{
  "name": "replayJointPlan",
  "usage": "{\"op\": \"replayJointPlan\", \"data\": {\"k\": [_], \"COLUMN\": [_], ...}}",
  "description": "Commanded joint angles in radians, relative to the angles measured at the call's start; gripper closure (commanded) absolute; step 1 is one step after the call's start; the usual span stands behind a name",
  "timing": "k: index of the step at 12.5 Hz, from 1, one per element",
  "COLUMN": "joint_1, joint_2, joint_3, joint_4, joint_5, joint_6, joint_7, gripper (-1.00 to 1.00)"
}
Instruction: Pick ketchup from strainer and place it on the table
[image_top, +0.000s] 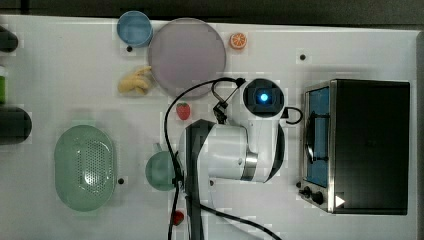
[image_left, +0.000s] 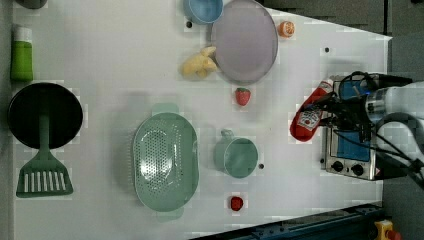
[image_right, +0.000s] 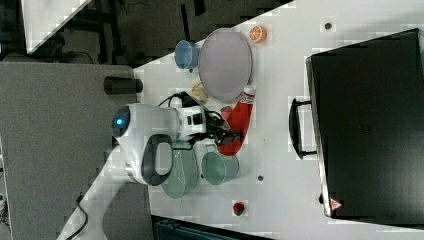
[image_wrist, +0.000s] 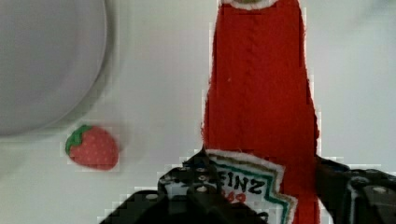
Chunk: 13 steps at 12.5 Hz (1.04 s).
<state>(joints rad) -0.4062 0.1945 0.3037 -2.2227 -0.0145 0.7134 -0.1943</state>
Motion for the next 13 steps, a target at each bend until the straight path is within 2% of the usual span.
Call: {"op": "replayJointPlan", "data": {"k": [1,3,6,7,10,13], "joint_1": [0.017,0.015,0.015,0.016,0.016,0.017], "joint_2": [0.028,0.069,0.086,0.072,-0.008,-0.095], "joint_3": [0.014,0.004,0.001,0.005,0.030,0.050], "joint_4": [-0.054,-0.064,-0.062,-0.058,-0.016,0.063], "joint_5": [-0.001,-0.053,-0.112,-0.109,-0.082,-0.021], "joint_6": [0.093,0.136,0.156,0.153,0.147,0.022], "joint_7": [-0.044,-0.044,-0.044,-0.043,-0.013,0.043], "gripper": [-0.21,-0.27,-0.91,-1.00,-1.00,-1.00]}}
